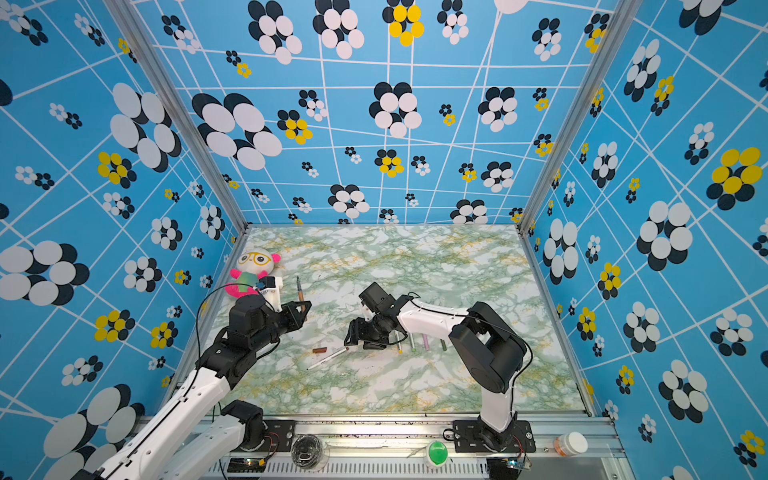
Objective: Insert the pens into the pen caps
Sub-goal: 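Move the right gripper down to the tan cap and grasp it, then lift the tan cap with the right gripper off the table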
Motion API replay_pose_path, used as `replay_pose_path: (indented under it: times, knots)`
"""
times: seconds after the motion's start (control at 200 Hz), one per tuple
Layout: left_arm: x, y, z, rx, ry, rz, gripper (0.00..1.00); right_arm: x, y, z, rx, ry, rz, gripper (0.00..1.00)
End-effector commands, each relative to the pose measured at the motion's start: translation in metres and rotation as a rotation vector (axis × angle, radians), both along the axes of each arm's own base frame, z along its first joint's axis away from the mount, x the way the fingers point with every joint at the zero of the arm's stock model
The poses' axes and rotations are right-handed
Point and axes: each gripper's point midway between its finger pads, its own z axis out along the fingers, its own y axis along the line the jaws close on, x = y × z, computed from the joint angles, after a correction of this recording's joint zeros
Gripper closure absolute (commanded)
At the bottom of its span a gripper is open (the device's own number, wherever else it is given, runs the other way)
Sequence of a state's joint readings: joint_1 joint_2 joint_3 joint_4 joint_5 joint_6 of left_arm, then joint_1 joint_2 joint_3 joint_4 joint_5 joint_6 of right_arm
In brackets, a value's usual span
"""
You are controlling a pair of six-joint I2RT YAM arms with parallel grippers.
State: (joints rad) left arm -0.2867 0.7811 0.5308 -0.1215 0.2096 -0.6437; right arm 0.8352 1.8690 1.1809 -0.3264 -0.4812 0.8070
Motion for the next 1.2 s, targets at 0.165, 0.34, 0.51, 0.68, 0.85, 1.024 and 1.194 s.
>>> replay_pose_path:
  times: [0.165,0.34,0.51,0.68,0.85,1.024,1.194]
  knots:
    - [-0.005,0.006,-0.003,-0.010,0.005,0.002,1.00,0.017,-0.020,-0.021,-0.127,0.036,-0.083,0.32]
    - [-0.006,0.010,0.000,-0.013,-0.003,0.010,1.00,0.032,-0.034,-0.026,-0.194,0.008,-0.113,0.33]
    - [-0.005,0.010,0.000,-0.018,-0.004,0.012,1.00,0.047,-0.039,-0.032,-0.226,-0.009,-0.125,0.34]
    - [-0.005,0.011,-0.001,-0.017,0.000,0.012,1.00,0.062,-0.032,-0.034,-0.233,-0.033,-0.124,0.35]
    - [-0.004,0.013,-0.001,-0.016,0.000,0.015,1.00,0.072,-0.034,-0.040,-0.300,-0.065,-0.094,0.38]
    - [-0.003,0.016,-0.001,-0.018,0.001,0.021,1.00,0.069,-0.049,-0.047,-0.467,-0.148,-0.001,0.42]
    - [-0.001,0.017,-0.003,-0.023,0.004,0.021,1.00,0.055,-0.052,-0.050,-0.576,-0.204,0.090,0.43]
